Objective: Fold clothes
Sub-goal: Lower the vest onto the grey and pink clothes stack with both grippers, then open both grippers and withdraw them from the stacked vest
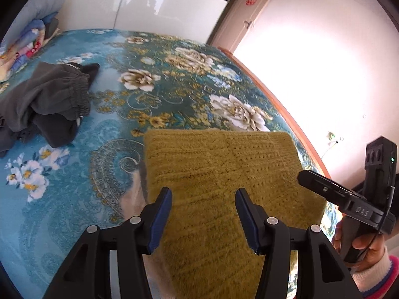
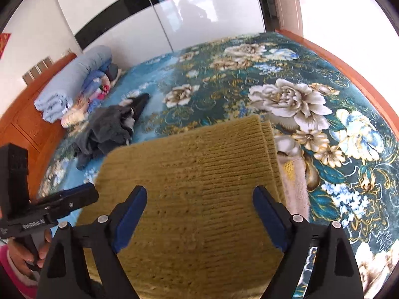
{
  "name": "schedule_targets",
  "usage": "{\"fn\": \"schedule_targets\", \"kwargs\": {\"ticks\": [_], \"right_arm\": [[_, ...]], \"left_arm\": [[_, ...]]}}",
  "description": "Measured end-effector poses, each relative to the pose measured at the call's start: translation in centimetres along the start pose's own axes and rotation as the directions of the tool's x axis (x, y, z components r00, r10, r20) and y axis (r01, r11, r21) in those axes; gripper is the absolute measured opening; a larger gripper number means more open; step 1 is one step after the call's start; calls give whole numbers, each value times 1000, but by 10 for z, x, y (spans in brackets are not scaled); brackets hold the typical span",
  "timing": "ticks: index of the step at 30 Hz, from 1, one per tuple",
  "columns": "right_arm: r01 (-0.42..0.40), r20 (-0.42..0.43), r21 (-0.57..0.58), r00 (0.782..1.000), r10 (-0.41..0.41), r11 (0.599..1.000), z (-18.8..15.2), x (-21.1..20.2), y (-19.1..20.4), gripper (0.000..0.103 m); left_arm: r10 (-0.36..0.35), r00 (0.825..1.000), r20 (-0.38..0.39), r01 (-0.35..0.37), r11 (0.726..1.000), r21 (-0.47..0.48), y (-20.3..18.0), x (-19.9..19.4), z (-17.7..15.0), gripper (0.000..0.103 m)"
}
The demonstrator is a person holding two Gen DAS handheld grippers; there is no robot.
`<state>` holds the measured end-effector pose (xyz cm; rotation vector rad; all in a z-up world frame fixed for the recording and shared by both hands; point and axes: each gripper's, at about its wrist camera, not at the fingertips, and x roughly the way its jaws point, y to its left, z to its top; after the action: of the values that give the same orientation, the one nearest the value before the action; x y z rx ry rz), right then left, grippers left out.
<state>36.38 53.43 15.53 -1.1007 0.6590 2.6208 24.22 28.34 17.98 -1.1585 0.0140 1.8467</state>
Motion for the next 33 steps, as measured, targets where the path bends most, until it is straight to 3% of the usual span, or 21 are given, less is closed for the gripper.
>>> {"fn": "schedule_targets", "kwargs": {"ticks": [6,12,18,29,33], "right_arm": [[-8,44,117,999,3,993,-24,-20,-4,88],[36,107,91,993,-46,995,-47,-30,4,88],[72,88,68,993,-78,995,-54,-18,10,95],[48,131,68,990,-57,997,-57,-31,9,95],[27,202,49,979,-36,998,-64,-48,18,95]], "left_arm": [[-29,998,52,30,999,-17,0,-20,-20,62],[-24,999,40,24,1000,-5,-4,-18,-33,63],[15,1000,8,-15,999,31,-12,-8,-39,63],[-4,999,48,5,1000,-21,2,-29,-63,64],[-12,998,63,15,999,-42,8,-37,-72,64]]}}
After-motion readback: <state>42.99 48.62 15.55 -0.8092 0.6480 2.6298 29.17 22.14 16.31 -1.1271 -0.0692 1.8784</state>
